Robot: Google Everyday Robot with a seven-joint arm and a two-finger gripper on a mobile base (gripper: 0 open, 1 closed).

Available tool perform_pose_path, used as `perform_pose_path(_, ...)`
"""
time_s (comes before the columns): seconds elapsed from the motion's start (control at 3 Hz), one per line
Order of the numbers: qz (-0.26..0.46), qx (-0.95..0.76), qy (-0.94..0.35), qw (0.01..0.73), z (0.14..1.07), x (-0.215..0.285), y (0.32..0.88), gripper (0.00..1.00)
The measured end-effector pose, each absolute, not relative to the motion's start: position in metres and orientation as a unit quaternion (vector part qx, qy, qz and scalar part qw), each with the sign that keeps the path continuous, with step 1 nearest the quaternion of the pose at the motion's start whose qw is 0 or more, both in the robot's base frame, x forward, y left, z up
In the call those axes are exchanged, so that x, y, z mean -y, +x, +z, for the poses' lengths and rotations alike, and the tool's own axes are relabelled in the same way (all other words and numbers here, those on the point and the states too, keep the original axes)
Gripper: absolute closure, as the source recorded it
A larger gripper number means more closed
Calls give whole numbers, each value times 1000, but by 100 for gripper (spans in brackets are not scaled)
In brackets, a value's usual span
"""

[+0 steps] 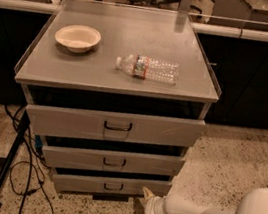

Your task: Open bottom drawer

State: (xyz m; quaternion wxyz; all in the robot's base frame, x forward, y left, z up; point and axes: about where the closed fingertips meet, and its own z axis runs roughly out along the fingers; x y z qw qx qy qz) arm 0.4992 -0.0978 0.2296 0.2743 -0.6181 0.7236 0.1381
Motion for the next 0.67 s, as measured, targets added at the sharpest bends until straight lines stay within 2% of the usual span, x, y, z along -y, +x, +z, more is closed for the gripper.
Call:
perform_pose_path(0.33, 172, -714, -629, 255, 206, 67, 497, 0)
perform_pose_path(0.67, 236, -708, -636, 194, 182, 33, 540, 0)
